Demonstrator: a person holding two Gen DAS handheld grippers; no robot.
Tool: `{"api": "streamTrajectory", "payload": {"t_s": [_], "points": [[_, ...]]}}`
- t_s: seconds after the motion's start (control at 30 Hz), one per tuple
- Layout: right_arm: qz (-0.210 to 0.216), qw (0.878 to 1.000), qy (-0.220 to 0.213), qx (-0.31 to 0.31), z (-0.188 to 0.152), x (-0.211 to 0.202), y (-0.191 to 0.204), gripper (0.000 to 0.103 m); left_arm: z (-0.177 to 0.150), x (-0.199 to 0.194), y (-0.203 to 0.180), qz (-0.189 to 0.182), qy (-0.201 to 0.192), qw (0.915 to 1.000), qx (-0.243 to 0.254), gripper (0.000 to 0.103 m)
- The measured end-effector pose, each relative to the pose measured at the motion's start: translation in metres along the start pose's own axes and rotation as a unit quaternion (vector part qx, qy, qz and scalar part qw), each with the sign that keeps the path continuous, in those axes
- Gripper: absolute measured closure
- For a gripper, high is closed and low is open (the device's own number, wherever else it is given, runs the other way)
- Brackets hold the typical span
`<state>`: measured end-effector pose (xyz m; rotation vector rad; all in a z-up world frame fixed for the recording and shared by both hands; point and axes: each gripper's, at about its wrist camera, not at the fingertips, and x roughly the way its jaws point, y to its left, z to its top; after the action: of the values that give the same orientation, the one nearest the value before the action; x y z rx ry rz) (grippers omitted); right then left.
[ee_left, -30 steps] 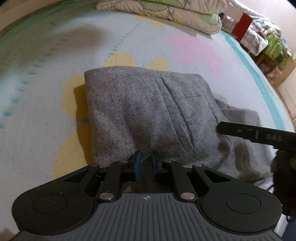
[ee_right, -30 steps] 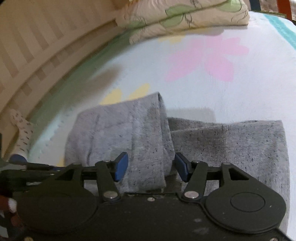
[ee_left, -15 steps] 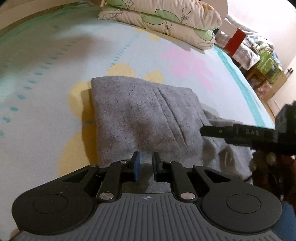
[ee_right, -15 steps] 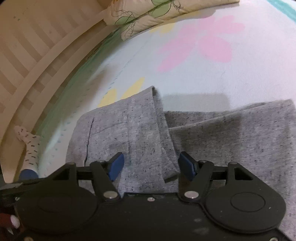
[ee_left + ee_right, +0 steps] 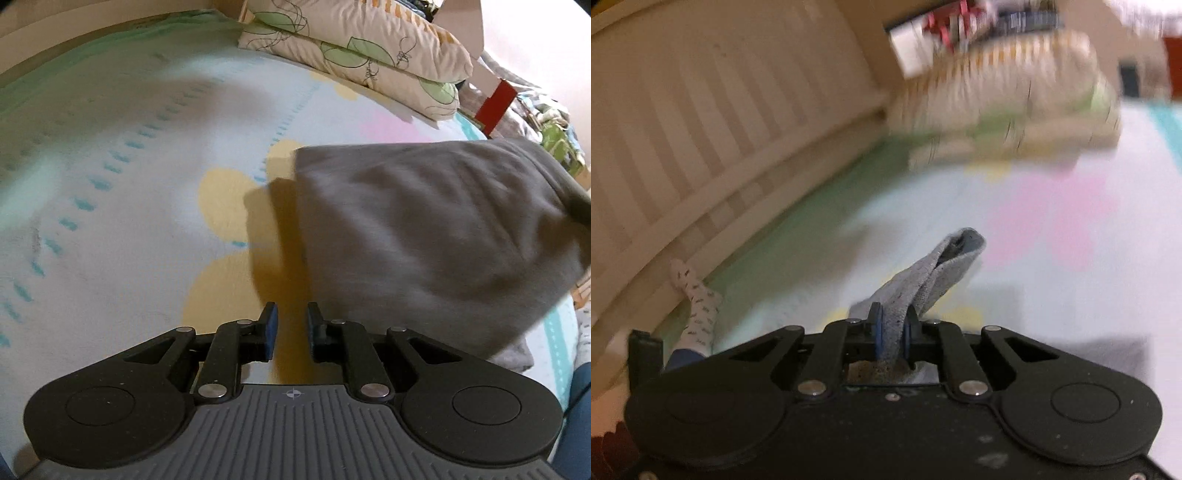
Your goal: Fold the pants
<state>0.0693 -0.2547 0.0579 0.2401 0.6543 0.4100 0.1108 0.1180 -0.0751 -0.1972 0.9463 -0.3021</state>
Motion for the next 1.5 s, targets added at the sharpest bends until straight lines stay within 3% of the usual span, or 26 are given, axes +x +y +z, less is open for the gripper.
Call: {"api": "streamTrajectory", "payload": {"t_s": [0.07,0.17,0.27,0.4,0.53,0.63,0.73,0.93,1.1,1.27,1.5], "points": [[-0.052,0.999,0.006,-0.013,-0.009,-0.016,-0.012,0.092,0.000,0.004,-0.004,-0.004,0.002,1.0000,0.006,0.087],[-0.135,0.988,0.070,0.004,-0.043,-0.006,-0.051,0.091,0.000,0.013,-0.016,-0.012,0.006,0.9998,0.015,0.087],[-0.166,0.977,0.130,0.017,-0.082,0.020,-0.083,0.092,0.002,0.014,-0.033,-0.023,0.007,0.9990,0.037,0.087],[-0.168,0.978,0.116,0.028,-0.096,0.021,-0.085,0.091,0.009,0.016,-0.057,-0.024,-0.002,0.9971,0.073,0.083],[-0.165,0.980,0.107,0.021,-0.100,0.005,-0.088,0.091,0.003,0.034,-0.085,-0.038,0.013,0.9934,0.108,0.082],[-0.168,0.978,0.122,0.032,-0.105,0.008,-0.093,0.090,-0.014,0.060,-0.100,-0.009,0.061,0.9902,0.126,0.082],[-0.173,0.974,0.140,0.031,-0.111,0.020,-0.098,0.086,-0.024,0.065,-0.108,0.016,0.048,0.9890,0.139,0.081],[-0.169,0.974,0.150,0.024,-0.107,0.023,-0.097,0.082,-0.024,0.071,-0.113,0.031,0.054,0.9886,0.137,0.080],[-0.162,0.975,0.139,0.056,-0.104,0.028,-0.109,0.079,-0.026,0.069,-0.118,0.046,0.050,0.9863,0.150,0.079],[-0.157,0.976,0.124,0.081,-0.111,0.027,-0.115,0.079,-0.029,0.070,-0.123,0.060,0.044,0.9845,0.159,0.079],[-0.164,0.976,0.123,0.069,-0.112,0.027,-0.112,0.079,-0.028,0.070,-0.122,0.060,0.045,0.9855,0.152,0.079]]}}
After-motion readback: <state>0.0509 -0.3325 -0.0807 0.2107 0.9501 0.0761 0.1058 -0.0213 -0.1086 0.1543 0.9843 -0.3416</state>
